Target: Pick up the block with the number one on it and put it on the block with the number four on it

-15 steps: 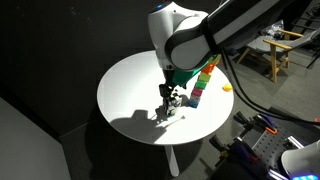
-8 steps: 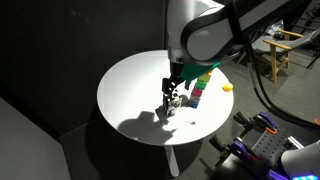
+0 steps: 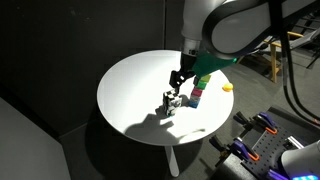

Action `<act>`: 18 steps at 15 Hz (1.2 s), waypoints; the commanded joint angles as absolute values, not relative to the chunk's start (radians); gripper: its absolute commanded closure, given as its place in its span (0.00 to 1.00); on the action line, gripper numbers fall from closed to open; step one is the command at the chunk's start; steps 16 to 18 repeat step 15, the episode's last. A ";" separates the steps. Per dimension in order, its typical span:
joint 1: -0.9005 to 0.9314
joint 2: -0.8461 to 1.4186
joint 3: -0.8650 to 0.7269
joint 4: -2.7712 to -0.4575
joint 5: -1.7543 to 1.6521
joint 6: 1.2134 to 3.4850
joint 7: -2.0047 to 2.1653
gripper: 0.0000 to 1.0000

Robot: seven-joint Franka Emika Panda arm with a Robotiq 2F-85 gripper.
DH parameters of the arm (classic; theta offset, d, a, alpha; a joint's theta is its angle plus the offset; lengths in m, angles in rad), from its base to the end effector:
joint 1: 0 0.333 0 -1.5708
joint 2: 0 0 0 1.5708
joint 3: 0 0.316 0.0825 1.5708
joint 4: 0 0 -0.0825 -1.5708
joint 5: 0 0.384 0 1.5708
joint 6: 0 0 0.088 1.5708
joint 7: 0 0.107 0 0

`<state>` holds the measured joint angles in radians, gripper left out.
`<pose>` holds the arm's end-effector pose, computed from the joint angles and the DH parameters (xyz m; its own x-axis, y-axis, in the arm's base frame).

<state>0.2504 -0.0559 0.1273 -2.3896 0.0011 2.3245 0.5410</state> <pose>0.4520 0.1793 0.3394 0.9865 -0.1636 -0.0050 -0.1635 -0.9865 0.0104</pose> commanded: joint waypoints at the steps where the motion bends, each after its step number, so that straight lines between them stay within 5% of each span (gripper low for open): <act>1: 0.215 -0.145 0.164 -2.437 -0.028 2.306 0.608 0.00; 18: 0.187 -0.168 0.196 -2.440 -0.007 2.288 0.599 0.00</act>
